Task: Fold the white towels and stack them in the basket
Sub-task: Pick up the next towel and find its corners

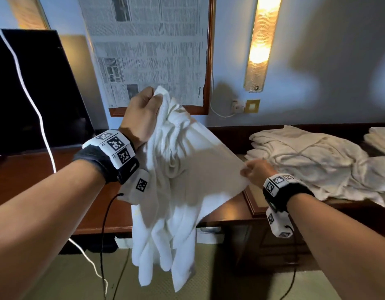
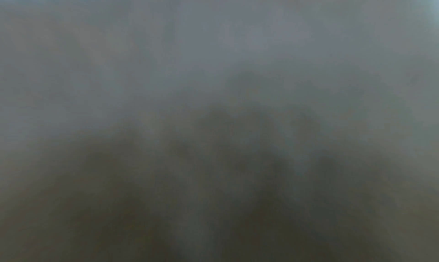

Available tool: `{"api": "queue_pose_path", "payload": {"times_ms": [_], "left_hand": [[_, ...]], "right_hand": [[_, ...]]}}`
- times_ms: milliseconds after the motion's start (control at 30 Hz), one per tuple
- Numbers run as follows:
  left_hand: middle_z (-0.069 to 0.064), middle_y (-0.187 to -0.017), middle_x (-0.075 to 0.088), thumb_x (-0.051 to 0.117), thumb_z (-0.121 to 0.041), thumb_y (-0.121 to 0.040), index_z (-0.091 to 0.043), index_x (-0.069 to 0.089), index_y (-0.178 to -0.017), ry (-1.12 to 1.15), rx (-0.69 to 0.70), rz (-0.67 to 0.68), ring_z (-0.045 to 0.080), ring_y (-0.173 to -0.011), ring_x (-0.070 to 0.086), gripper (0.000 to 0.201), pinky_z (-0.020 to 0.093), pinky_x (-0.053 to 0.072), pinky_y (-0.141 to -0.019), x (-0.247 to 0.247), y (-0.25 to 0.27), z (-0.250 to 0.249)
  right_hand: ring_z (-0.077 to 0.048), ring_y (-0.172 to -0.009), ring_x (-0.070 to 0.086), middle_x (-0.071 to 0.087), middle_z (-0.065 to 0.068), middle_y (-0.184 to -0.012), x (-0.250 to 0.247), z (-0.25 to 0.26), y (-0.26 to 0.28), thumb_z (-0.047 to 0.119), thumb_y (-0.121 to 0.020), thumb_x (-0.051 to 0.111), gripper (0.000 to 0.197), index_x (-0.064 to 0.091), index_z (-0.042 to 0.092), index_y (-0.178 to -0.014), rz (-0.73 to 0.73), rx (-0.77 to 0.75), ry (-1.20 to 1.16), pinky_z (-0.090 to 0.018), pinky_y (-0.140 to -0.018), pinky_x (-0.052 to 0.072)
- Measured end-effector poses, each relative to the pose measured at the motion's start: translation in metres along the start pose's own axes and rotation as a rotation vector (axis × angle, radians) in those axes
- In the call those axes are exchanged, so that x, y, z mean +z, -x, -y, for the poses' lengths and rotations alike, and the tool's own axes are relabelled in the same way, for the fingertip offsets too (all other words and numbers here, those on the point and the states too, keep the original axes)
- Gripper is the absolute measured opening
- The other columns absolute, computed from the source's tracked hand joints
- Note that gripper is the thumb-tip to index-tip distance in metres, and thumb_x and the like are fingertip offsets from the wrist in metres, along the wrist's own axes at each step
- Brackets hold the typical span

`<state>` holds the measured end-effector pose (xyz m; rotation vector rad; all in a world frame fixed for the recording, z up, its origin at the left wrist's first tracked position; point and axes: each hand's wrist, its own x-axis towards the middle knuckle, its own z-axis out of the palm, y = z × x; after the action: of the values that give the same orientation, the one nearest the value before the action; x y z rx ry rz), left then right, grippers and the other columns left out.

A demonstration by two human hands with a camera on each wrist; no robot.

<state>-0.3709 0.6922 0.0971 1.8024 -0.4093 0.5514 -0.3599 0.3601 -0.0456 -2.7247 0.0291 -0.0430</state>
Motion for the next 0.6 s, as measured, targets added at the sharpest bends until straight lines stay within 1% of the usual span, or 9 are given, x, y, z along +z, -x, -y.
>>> {"api": "queue_pose_path", "payload": {"times_ms": [100, 200, 267, 333, 367, 433, 500, 533, 600], "left_hand": [[0.01, -0.075, 0.046, 0.048, -0.039, -0.096, 0.005, 0.051, -0.092, -0.059, 0.039, 0.009, 0.021, -0.067, 0.041, 0.044, 0.037, 0.034, -0.065, -0.012, 0.0, 0.001], [-0.012, -0.062, 0.045, 0.047, -0.036, -0.097, -0.017, 0.048, -0.074, -0.05, 0.094, 0.022, 0.009, -0.058, 0.038, 0.03, 0.032, 0.031, -0.061, -0.023, 0.0, 0.0], [-0.005, -0.064, 0.044, 0.05, -0.042, -0.096, -0.013, 0.048, -0.074, -0.045, 0.113, 0.065, 0.014, -0.061, 0.038, 0.037, 0.034, 0.03, -0.064, -0.03, 0.002, -0.001], [0.009, -0.075, 0.048, 0.055, -0.047, -0.094, -0.003, 0.056, -0.084, -0.02, 0.102, 0.204, 0.023, -0.07, 0.041, 0.045, 0.038, 0.033, -0.068, -0.036, 0.004, -0.002], [0.011, -0.078, 0.053, 0.059, -0.047, -0.093, -0.005, 0.061, -0.089, -0.011, 0.091, 0.315, 0.024, -0.073, 0.045, 0.042, 0.038, 0.036, -0.069, -0.039, 0.007, -0.003], [0.002, -0.081, 0.061, 0.063, -0.049, -0.091, -0.015, 0.069, -0.092, -0.058, 0.055, 0.54, 0.019, -0.075, 0.052, 0.034, 0.032, 0.043, -0.07, -0.044, 0.012, -0.009], [-0.011, -0.082, 0.068, 0.063, -0.048, -0.092, -0.027, 0.074, -0.088, -0.117, 0.07, 0.649, 0.006, -0.077, 0.059, 0.024, 0.022, 0.047, -0.071, -0.052, 0.01, -0.018], [-0.008, -0.079, 0.068, 0.063, -0.044, -0.094, -0.026, 0.074, -0.085, -0.116, 0.097, 0.641, 0.006, -0.077, 0.06, 0.023, 0.02, 0.046, -0.071, -0.057, 0.007, -0.025], [0.014, -0.074, 0.06, 0.065, -0.046, -0.094, -0.001, 0.067, -0.084, -0.087, 0.171, 0.528, 0.019, -0.075, 0.055, 0.045, 0.024, 0.041, -0.069, -0.07, -0.005, -0.036]], "right_hand": [[-0.029, -0.098, 0.064, 0.065, -0.006, -0.098, -0.018, 0.001, -0.013, 0.018, -0.088, 0.062, 0.007, 0.069, 0.02, -0.091, -0.06, 0.036, 0.077, -0.03, -0.08, 0.049], [-0.032, -0.1, 0.062, 0.066, -0.011, -0.099, -0.039, 0.009, -0.019, 0.015, -0.089, 0.061, 0.009, 0.069, 0.019, -0.091, -0.128, 0.077, 0.127, -0.028, -0.077, 0.043], [-0.035, -0.1, 0.061, 0.067, -0.015, -0.103, -0.052, 0.02, -0.023, 0.016, -0.089, 0.056, 0.014, 0.069, 0.014, -0.095, -0.25, 0.049, 0.045, -0.031, -0.078, 0.044], [-0.034, -0.093, 0.06, 0.065, -0.012, -0.095, -0.066, 0.041, -0.024, 0.016, -0.088, 0.05, 0.016, 0.066, 0.012, -0.09, -0.41, -0.059, -0.179, -0.03, -0.07, 0.04], [-0.03, -0.09, 0.058, 0.064, -0.009, -0.093, -0.075, 0.056, -0.023, 0.013, -0.089, 0.051, 0.014, 0.064, 0.013, -0.089, -0.468, -0.121, -0.317, -0.028, -0.068, 0.035], [-0.024, -0.086, 0.057, 0.065, -0.01, -0.097, -0.095, 0.089, -0.02, 0.01, -0.093, 0.056, 0.01, 0.064, 0.012, -0.097, -0.521, -0.2, -0.555, -0.027, -0.067, 0.037], [-0.015, -0.082, 0.061, 0.067, -0.012, -0.098, -0.116, 0.125, -0.012, 0.012, -0.094, 0.059, 0.01, 0.064, 0.008, -0.101, -0.558, -0.304, -0.682, -0.028, -0.07, 0.046], [-0.005, -0.077, 0.06, 0.066, -0.007, -0.092, -0.125, 0.142, -0.008, 0.01, -0.094, 0.06, 0.007, 0.064, 0.007, -0.099, -0.568, -0.387, -0.737, -0.025, -0.068, 0.046], [0.004, -0.069, 0.058, 0.064, 0.001, -0.082, -0.142, 0.172, 0.001, 0.004, -0.092, 0.063, 0.009, 0.063, 0.013, -0.091, -0.522, -0.548, -0.824, -0.017, -0.066, 0.045]]}}
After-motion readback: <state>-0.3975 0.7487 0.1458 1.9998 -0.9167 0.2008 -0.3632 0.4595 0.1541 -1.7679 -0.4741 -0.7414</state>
